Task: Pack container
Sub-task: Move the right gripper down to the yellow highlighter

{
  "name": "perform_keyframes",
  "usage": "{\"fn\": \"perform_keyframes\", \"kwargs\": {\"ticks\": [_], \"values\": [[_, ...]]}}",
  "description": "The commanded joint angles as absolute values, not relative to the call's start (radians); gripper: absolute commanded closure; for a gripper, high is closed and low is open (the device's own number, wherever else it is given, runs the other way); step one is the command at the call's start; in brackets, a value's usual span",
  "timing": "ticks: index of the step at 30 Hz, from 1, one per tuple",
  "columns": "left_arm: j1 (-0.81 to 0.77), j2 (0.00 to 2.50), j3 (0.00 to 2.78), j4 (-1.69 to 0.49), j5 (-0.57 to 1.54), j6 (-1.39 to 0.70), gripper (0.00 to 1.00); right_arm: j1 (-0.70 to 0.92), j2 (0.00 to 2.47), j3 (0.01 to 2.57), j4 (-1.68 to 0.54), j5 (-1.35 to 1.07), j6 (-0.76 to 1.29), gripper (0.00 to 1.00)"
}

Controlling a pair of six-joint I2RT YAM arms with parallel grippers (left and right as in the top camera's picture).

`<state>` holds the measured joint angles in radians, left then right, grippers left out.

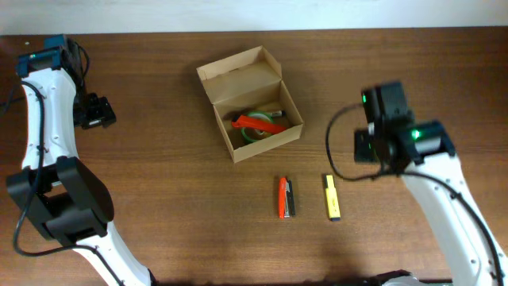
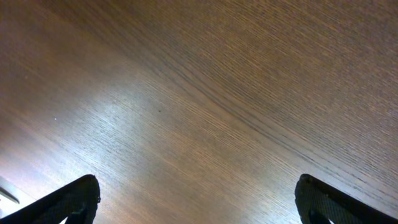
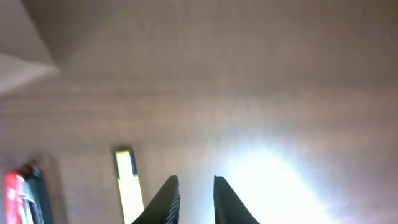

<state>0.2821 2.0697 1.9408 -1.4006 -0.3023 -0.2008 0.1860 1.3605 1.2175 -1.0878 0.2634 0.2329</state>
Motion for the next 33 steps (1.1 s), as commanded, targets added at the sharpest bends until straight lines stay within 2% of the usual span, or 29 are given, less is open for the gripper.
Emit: {"fn": "perform_keyframes", "kwargs": {"ticks": [1,10,14,16,18,21,33], "values": [[0.284,2.064,1.931,-1.398,-0.298,-0.185,0.00,0.169,1.307,1.081,-1.072,0.174,0.358,0.82],[0.284,2.064,1.931,-1.398,-0.298,-0.185,0.00,0.170,1.295,0.836,-0.951,-0.059,0.355,0.82],[0.284,2.064,1.931,-1.398,-0.299,-0.185,0.00,0.170,1.309,0.787,-0.910,-0.073,0.348,0.81],[0.284,2.064,1.931,-1.398,-0.299,-0.185,0.00,0.171,1.319,0.767,-0.887,-0.084,0.344,0.76],[0.284,2.064,1.931,-1.398,-0.298,-0.185,0.00,0.185,1.327,0.746,-0.849,-0.104,0.318,0.60],[0.284,2.064,1.931,-1.398,-0.298,-0.185,0.00,0.221,1.341,0.723,-0.809,-0.094,0.318,0.48],[0.284,2.064,1.931,-1.398,-0.298,-0.185,0.00,0.308,1.472,0.712,-0.717,-0.005,0.335,0.45]]}}
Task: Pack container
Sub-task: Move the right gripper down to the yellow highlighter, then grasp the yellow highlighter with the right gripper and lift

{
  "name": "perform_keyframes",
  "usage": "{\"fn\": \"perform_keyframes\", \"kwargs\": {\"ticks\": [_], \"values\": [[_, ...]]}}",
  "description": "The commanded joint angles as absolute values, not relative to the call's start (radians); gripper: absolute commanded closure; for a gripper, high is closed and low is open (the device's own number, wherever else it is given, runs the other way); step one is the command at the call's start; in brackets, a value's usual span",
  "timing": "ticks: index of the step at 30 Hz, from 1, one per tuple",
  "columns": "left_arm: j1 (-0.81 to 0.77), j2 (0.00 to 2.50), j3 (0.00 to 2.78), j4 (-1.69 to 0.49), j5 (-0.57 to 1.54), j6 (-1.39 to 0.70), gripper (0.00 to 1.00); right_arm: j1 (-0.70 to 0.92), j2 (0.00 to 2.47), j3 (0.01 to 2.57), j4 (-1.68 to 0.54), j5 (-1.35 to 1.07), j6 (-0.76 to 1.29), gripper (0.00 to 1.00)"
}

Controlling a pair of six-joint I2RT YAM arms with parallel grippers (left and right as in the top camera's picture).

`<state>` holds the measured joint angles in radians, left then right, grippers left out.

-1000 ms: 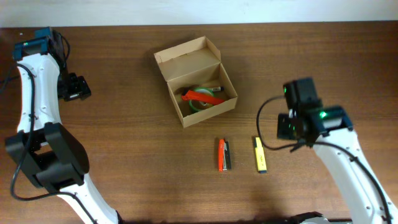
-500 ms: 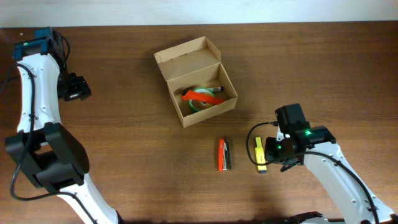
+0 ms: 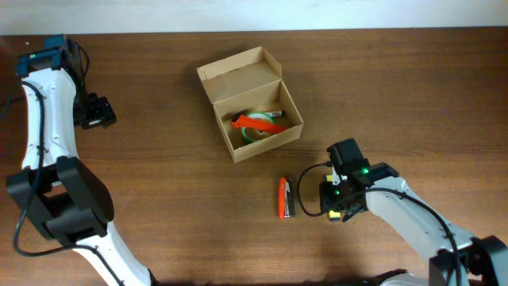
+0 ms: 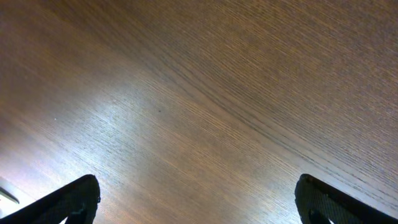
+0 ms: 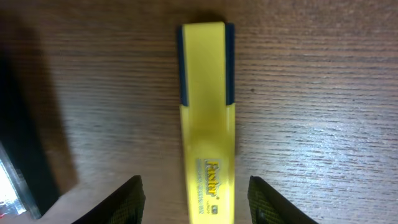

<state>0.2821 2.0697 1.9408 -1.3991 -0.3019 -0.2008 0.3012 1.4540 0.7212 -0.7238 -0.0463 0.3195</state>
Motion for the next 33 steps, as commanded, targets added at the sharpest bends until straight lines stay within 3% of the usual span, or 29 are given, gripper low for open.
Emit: {"fn": "perform_keyframes", "kwargs": {"ticks": [1,5,13,25,33], "values": [[0.284,2.064,1.931,-1.398,-0.298,-0.185,0.00,0.308,1.479,0.712,-0.713,-0.003,0.338,0.45],[0.284,2.064,1.931,-1.398,-0.298,-0.185,0.00,0.308,1.496,0.712,-0.699,0.012,0.353,0.45],[0.284,2.064,1.931,-1.398,-0.298,-0.185,0.00,0.308,1.562,0.712,-0.696,0.012,0.353,0.57],[0.284,2.064,1.931,-1.398,-0.298,-0.185,0.00,0.308,1.573,0.723,-0.691,0.012,0.353,0.96],[0.284,2.064,1.931,-1.398,-0.299,-0.185,0.00,0.306,1.533,0.875,-0.766,0.012,0.349,0.96]]}}
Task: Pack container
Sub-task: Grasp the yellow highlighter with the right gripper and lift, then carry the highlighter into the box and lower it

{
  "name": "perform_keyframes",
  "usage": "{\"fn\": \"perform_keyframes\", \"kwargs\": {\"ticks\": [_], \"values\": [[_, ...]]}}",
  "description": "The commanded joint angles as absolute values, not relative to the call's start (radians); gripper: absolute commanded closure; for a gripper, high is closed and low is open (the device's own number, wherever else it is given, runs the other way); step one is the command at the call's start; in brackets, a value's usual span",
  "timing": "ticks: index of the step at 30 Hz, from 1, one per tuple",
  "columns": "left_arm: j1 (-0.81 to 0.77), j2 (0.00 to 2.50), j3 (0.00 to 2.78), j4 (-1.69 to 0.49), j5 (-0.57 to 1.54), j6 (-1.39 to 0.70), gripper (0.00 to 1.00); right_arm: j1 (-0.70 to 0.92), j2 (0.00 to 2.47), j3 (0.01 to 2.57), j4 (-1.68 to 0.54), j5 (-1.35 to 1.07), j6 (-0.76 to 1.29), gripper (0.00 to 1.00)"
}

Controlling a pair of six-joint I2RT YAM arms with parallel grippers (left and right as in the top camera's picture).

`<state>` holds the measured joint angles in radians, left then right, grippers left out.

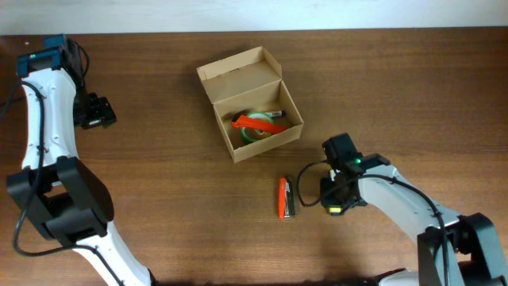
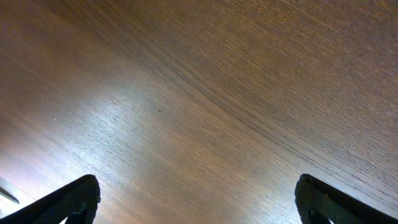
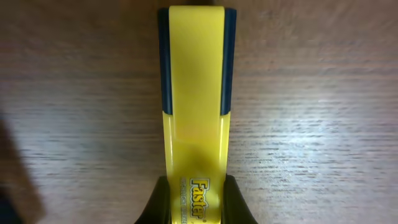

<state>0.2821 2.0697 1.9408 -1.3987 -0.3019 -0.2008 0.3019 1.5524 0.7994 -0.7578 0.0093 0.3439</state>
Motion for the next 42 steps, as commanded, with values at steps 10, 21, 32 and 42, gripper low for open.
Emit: {"fn": "perform_keyframes", "kwargs": {"ticks": [10,21,32,42], "values": [[0.284,2.064,1.931,-1.398,-0.298,-0.185,0.00,0.239,1.510,1.268,-0.910,0.011,0.236,0.97],[0.284,2.064,1.931,-1.398,-0.298,-0.185,0.00,0.202,1.646,1.665,-0.951,0.010,-0.065,0.96],[0.284,2.064,1.931,-1.398,-0.299,-0.185,0.00,0.244,1.939,2.008,-1.201,-0.032,-0.640,0.96],[0.284,2.064,1.931,-1.398,-0.298,-0.185,0.00,0.466,1.987,2.008,-1.150,-0.022,-0.923,0.97]]}}
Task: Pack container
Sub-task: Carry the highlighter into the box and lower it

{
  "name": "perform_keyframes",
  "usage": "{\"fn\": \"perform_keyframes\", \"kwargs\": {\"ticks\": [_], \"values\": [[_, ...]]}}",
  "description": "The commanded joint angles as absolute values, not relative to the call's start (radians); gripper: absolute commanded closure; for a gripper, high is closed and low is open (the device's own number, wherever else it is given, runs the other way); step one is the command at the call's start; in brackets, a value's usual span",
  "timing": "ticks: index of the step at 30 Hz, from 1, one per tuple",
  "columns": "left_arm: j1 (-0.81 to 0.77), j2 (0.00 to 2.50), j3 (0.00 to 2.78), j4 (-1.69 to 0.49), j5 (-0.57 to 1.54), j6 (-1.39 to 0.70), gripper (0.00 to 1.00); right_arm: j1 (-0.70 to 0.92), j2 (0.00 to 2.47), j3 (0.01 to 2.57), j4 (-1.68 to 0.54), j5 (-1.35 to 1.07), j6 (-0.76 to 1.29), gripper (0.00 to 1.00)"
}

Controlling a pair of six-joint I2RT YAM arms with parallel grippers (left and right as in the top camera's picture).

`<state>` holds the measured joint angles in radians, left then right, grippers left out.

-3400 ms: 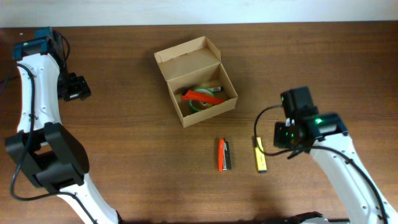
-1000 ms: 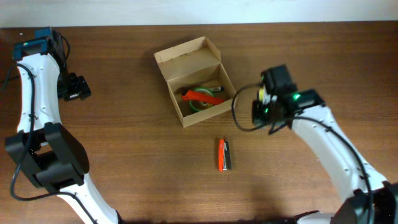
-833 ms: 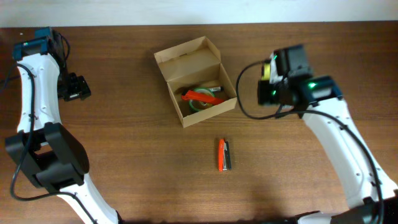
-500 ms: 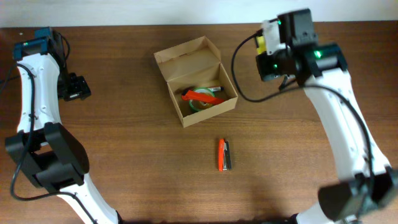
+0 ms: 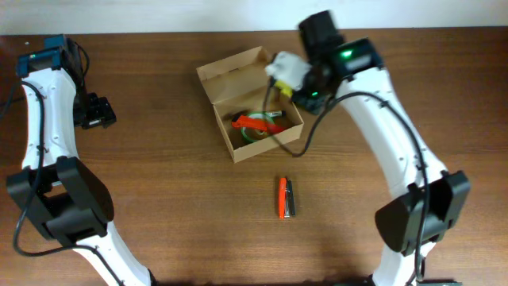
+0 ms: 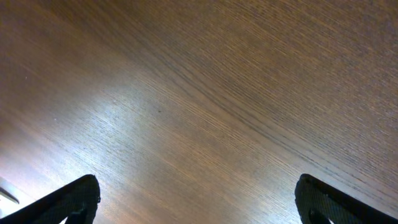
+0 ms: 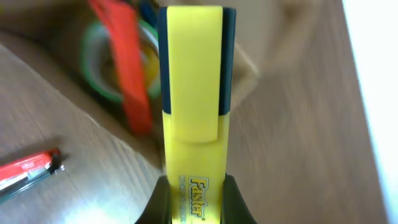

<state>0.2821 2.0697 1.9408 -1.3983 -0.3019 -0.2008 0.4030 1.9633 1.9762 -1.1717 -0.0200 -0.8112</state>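
The open cardboard box (image 5: 238,77) stands mid-table, holding a red item (image 5: 254,122) and a green tape roll (image 5: 255,134). My right gripper (image 5: 290,85) hangs above the box's right rim, shut on a yellow highlighter (image 7: 194,93) with dark blue sides. In the right wrist view the highlighter points over the box, with the tape roll (image 7: 102,68) below and my gripper (image 7: 194,202) clamped on the highlighter's lettered end. A red-and-black pen (image 5: 286,197) lies on the table in front of the box. My left gripper (image 6: 198,202) is open over bare wood at the far left.
The box's lid flap (image 5: 258,57) stands up at the back. The left arm (image 5: 48,119) runs along the table's left side. The wooden table (image 5: 159,199) has its far edge against a white wall.
My right gripper, shut on the highlighter down on the table right of the pen, now holds it up over the box's right rim. The left arm has not moved.
The highlighter lay beside the pen with my right gripper high above the table. Then the gripper was open astride the highlighter, then shut on it. Now the highlighter is off the table and above the box. The left gripper stayed open throughout.
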Motion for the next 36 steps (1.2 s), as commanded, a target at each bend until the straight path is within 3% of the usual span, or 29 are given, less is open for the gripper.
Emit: {"fn": "perform_keyframes", "kwargs": {"ticks": [1,7,36], "values": [[0.284,2.064,1.931,-1.398,-0.298,-0.185,0.00,0.480,1.989,2.008,-1.143,-0.022,-0.935,0.97],[0.284,2.064,1.931,-1.398,-0.298,-0.185,0.00,0.556,2.061,2.008,-1.110,0.055,-0.999,0.97],[0.284,2.064,1.931,-1.398,-0.298,-0.185,0.00,0.535,2.263,2.006,-1.005,0.165,-1.043,0.97]]}}
